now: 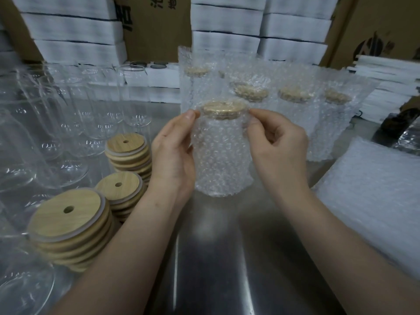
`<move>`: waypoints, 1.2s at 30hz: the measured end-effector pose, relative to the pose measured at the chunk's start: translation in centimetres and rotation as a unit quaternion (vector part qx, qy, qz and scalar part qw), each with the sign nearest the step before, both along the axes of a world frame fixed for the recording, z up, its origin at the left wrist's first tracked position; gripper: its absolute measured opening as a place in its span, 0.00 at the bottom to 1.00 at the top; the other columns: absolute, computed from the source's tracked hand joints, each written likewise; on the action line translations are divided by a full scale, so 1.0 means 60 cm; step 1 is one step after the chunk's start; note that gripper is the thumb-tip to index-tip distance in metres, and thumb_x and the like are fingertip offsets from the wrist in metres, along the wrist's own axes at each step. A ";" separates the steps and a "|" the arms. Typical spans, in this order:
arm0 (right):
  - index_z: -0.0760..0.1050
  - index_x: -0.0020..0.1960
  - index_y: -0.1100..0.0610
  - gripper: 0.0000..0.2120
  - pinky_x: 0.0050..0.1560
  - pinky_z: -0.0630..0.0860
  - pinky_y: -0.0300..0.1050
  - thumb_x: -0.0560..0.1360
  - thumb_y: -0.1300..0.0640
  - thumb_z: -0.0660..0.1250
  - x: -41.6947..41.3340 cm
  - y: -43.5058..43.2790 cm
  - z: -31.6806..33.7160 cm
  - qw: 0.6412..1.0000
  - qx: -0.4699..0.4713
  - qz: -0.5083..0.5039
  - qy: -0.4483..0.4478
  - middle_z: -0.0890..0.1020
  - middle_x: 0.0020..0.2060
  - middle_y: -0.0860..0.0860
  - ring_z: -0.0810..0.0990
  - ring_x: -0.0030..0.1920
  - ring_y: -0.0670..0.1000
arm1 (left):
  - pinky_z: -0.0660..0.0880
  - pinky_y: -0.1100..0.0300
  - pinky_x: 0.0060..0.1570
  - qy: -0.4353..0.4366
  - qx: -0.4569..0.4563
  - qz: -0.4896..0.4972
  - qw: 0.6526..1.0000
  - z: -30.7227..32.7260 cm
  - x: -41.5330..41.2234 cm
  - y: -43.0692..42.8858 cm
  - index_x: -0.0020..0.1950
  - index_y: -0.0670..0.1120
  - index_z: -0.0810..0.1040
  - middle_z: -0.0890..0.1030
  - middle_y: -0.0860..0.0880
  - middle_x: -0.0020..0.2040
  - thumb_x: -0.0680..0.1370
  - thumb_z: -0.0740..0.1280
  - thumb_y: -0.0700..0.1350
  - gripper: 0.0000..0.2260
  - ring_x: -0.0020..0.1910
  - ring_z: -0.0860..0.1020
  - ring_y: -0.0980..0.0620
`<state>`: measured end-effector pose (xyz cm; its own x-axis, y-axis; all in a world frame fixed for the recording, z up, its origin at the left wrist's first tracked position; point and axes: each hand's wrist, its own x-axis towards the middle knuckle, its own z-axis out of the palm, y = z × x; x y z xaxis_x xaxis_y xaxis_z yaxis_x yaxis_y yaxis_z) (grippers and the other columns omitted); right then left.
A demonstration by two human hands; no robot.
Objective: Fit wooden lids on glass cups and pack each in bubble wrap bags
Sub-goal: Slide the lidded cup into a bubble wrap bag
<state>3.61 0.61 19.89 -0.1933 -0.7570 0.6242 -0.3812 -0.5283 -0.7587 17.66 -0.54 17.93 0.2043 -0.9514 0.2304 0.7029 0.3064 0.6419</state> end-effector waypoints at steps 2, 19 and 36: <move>0.80 0.60 0.56 0.16 0.55 0.77 0.36 0.77 0.48 0.67 0.009 0.009 0.005 0.999 0.030 0.022 0.029 0.83 0.46 0.40 0.81 0.49 0.39 | 0.76 0.52 0.57 0.021 0.000 0.009 1.000 0.002 -0.002 0.002 0.47 0.41 0.80 0.83 0.45 0.44 0.69 0.71 0.40 0.08 0.47 0.81 0.49; 0.62 0.65 0.59 0.42 0.42 0.75 0.40 0.62 0.41 0.79 0.091 -0.050 0.068 0.957 0.235 0.118 0.120 0.75 0.50 0.47 0.76 0.48 0.45 | 0.72 0.55 0.60 -0.168 -0.030 0.296 0.940 0.002 -0.019 0.014 0.49 0.51 0.67 0.74 0.48 0.51 0.69 0.72 0.32 0.20 0.51 0.75 0.54; 0.63 0.63 0.60 0.33 0.40 0.72 0.47 0.67 0.50 0.75 0.169 -0.179 0.097 0.970 0.182 -0.027 0.160 0.75 0.58 0.56 0.78 0.53 0.57 | 0.72 0.61 0.56 -0.465 0.033 0.228 0.855 -0.062 -0.018 -0.010 0.67 0.46 0.71 0.74 0.49 0.63 0.74 0.64 0.31 0.23 0.56 0.76 0.51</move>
<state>13.76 -10.16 25.71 -0.0799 -0.9322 0.3529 -0.6475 -0.2207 -0.7294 16.57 -1.16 14.24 0.3157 -0.8388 0.4435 -0.3034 0.3536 0.8848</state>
